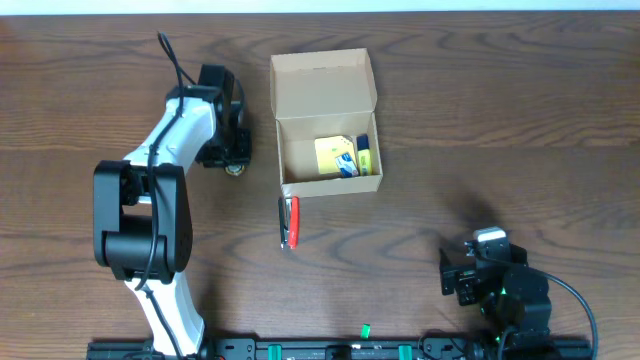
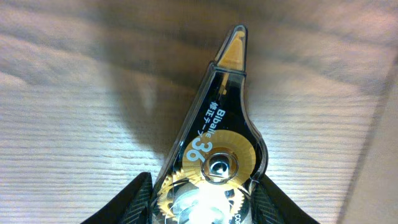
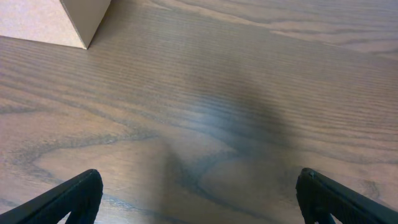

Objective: Pack container
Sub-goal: 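Lift the tape dispenser and carry it into the cardboard box, release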

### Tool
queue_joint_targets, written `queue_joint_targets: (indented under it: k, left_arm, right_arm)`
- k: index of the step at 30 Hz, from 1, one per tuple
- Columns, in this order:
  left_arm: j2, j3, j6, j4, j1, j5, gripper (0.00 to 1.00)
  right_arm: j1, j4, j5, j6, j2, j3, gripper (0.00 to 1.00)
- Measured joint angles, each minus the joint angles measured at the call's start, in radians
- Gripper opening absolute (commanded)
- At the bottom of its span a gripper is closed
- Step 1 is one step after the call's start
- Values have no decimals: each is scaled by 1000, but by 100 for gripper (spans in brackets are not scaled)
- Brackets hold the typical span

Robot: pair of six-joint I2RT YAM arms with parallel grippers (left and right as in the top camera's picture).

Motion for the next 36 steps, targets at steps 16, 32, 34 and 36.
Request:
queue_joint_targets:
  k: [16, 32, 34, 36]
  left_arm:
    - [0, 262, 0, -90, 0, 0, 21]
    - [0, 563, -1, -265, -72, 4, 21]
    - [0, 583, -1, -271, -100, 4, 21]
    - [0, 593, -1, -282, -129, 4, 21]
  right_arm:
    - [0, 0, 0, 0, 0, 0, 99]
    - [0, 0, 0, 0, 0, 0, 99]
    - [0, 0, 0, 0, 0, 0, 99]
    - [0, 0, 0, 0, 0, 0, 99]
